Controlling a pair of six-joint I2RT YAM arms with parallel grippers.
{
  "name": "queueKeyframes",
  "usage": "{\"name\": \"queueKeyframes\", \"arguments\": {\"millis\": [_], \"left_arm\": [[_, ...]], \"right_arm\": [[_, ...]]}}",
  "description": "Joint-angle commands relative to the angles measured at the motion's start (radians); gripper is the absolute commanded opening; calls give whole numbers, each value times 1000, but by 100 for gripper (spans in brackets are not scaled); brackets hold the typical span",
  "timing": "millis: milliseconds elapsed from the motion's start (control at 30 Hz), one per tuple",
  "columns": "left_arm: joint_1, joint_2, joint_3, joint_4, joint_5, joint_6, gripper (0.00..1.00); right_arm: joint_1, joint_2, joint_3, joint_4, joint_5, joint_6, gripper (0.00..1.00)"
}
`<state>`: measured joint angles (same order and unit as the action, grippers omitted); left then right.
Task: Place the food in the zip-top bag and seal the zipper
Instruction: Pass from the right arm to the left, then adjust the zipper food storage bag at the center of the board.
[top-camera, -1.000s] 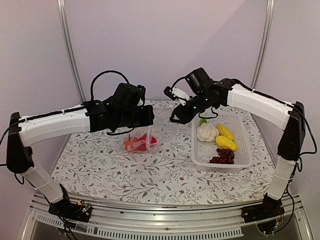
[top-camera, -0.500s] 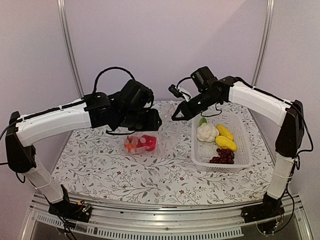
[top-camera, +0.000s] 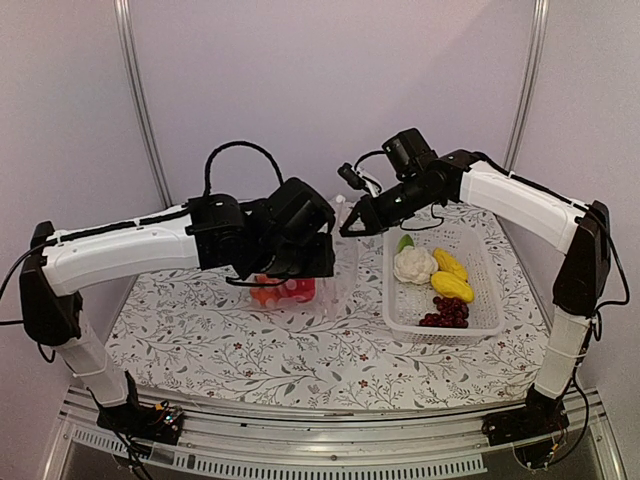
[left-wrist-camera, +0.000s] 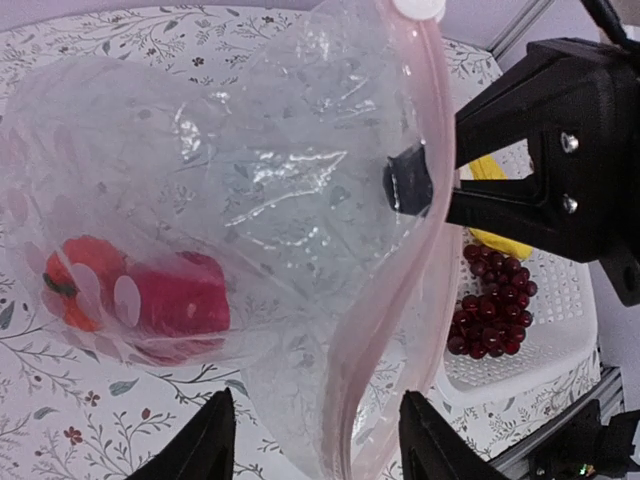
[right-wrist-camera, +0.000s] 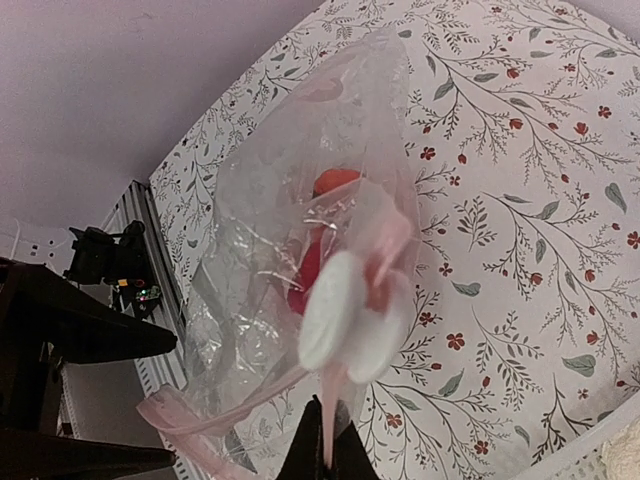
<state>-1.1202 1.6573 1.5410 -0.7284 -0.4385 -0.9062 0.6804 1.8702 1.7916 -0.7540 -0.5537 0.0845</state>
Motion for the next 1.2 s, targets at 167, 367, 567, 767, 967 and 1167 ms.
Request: {"name": "queueKeyframes", "arguments": {"millis": [167, 367, 567, 767, 967, 1167], "left_arm": [[-63, 113, 83, -107, -147, -119, 51], [-71, 128, 78, -124, -156, -136, 38], [-78, 73, 50, -126, -234, -127, 0], [-12, 17, 53, -132, -290, -20, 0], [61, 0, 36, -109, -227, 135, 0], [80, 13, 45, -87, -202, 224, 0]], "right_arm": [[-14, -45, 7, 27, -4, 44, 0], [-38, -41, 0, 33, -18, 56, 0], [-41, -50, -51, 47, 1, 11, 0], [-41, -90, -85, -20, 32, -143, 20], [-83, -189, -106, -106, 119, -300, 57], [-252, -260, -222, -123, 66, -357, 58]]}}
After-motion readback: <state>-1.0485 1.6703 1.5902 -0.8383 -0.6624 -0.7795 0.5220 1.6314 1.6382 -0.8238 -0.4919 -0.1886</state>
